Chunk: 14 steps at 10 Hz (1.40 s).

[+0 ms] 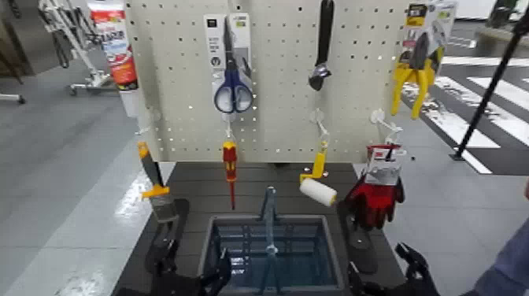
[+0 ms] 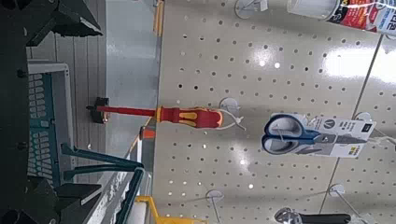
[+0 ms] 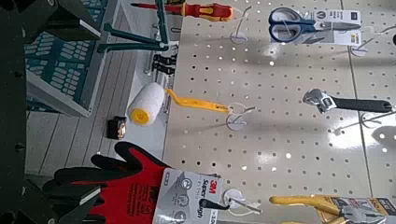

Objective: Put the yellow paint brush into the crate.

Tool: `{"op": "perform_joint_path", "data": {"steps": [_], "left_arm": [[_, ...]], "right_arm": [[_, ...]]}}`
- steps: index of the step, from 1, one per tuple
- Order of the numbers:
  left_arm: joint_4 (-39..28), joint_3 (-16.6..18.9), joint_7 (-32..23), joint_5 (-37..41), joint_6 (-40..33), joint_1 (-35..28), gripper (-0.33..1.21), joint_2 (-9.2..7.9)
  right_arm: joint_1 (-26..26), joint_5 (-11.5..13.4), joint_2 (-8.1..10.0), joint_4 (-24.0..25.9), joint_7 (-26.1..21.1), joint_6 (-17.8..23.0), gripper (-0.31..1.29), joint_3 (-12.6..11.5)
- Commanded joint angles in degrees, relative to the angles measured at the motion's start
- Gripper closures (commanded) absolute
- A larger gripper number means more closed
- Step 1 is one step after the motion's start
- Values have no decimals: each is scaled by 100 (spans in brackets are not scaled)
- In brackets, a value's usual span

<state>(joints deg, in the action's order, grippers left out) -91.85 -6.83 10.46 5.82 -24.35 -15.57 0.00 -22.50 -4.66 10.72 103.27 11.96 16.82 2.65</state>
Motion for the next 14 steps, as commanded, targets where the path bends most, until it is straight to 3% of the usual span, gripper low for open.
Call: {"op": "perform_joint_path", "data": {"steps": [1,6,14], "left_arm": [[9,15,17,-1,0,1,12,141],[-35,305,316,-124,123,116,12,167],[-70,1166,843,289,457,344,16,176]], "right_arm": [[0,0,0,0,0,-3,15,7],[-9,0,18,27,8,-12,15,-1],[-9,0,9,35,8,-21,15,-1]]}}
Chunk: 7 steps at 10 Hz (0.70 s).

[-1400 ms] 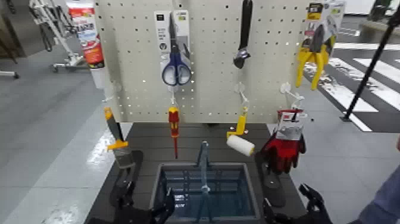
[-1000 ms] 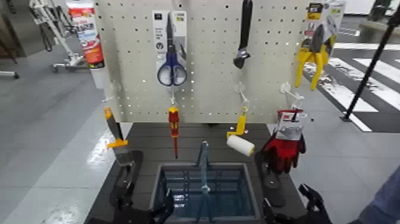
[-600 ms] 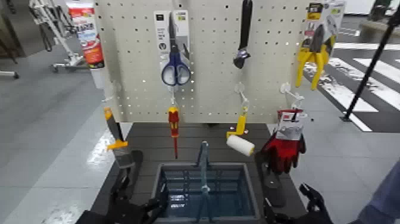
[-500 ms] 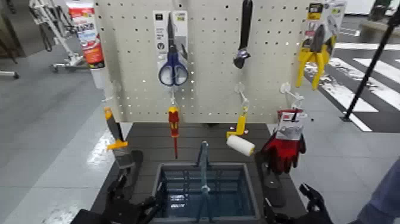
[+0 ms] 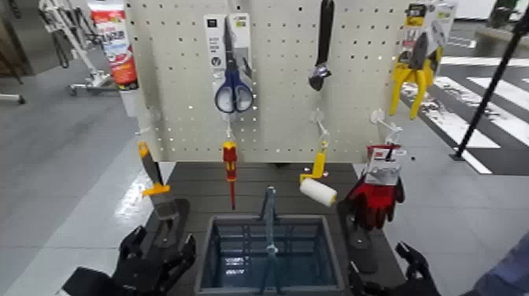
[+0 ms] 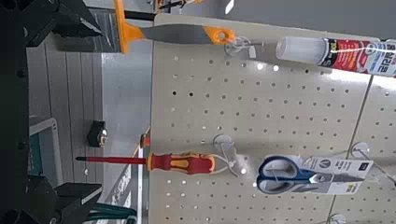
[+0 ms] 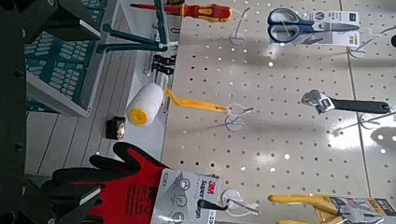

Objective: Put the yellow paint brush into the crate.

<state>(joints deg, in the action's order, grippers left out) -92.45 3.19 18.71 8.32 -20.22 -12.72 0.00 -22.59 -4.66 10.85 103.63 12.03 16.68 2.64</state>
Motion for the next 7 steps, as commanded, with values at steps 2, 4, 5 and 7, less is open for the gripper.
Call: {"op": "perform_joint_path", "data": {"steps": [2,4,5,7], "left_arm": [[-18,357,168,170,282,147,15,167],[-27,639,493,320,607,297,16,114],[-18,762,633,320,756,385,16,53],[-18,1078,1011,355,1249,604,16,-18]], "right_arm": [[9,0,-4,0,1,-25,15,9],[17,0,-21,-9,10,-42,15,18],[35,0,-12,-9,1,-60,15,26],[44,0,-12,-9,10,-69,15,44]]}}
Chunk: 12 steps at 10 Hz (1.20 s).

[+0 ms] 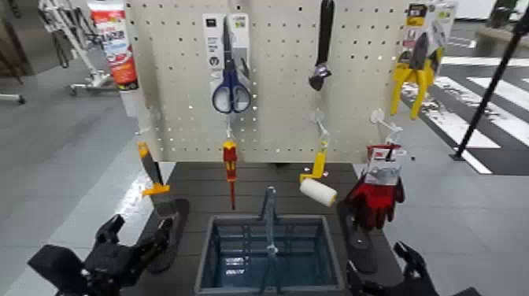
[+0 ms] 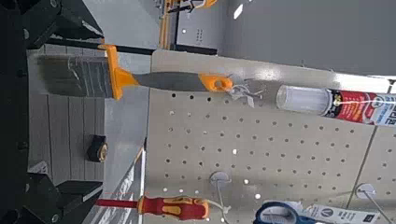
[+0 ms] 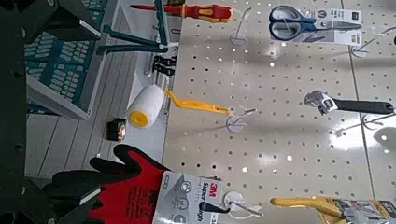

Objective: Put the yellow paint brush into the crate.

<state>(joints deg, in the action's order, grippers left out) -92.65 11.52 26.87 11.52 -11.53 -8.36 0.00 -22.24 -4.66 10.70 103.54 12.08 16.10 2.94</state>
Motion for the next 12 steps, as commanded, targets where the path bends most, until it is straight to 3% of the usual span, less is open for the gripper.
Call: {"op": "perform_joint_path", "data": {"steps": [1,6,12], "left_arm": [[46,378,337,43,529,274,16,-79],[362,685,943,157,1003,871,16,-360],[1171,457,1207,298,819,1601,15,-545]], "right_arm": [[10,0,2,-1,5,-10,15,14],[54,0,-7,-18,14,-28,15,40],[106,-18,-16,-71,40,-37,15,84]]}}
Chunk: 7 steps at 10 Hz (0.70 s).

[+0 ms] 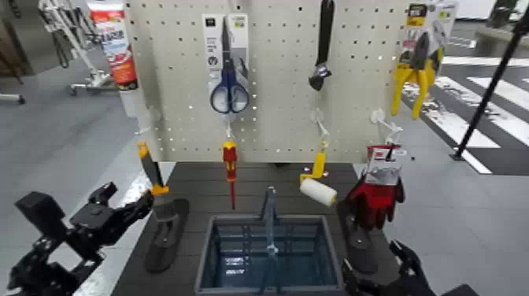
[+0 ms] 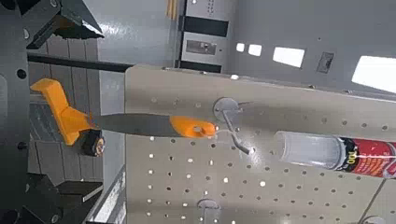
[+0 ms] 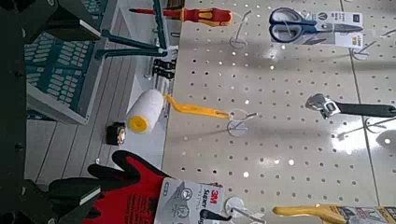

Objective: Put the yellow paint brush into the crate.

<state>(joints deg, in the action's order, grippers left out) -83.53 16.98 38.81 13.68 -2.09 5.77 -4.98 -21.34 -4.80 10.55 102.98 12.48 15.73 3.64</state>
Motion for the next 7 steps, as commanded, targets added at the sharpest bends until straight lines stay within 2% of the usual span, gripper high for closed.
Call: {"op": "perform_joint_path", "data": {"steps": [1,3,7], "left_arm": [[416,-151,21,109,-213,302,15,-82],[741,-345,47,153,-389,566,15,-179],[1277,-450,74,153,-635,926,15,-179]], "right_arm": [[24,-3,-9,-15,0,0,15,23],[24,-12,0,-24,27,-8,15,23],[51,-12,-9,-50,53,-8,15,40]]}}
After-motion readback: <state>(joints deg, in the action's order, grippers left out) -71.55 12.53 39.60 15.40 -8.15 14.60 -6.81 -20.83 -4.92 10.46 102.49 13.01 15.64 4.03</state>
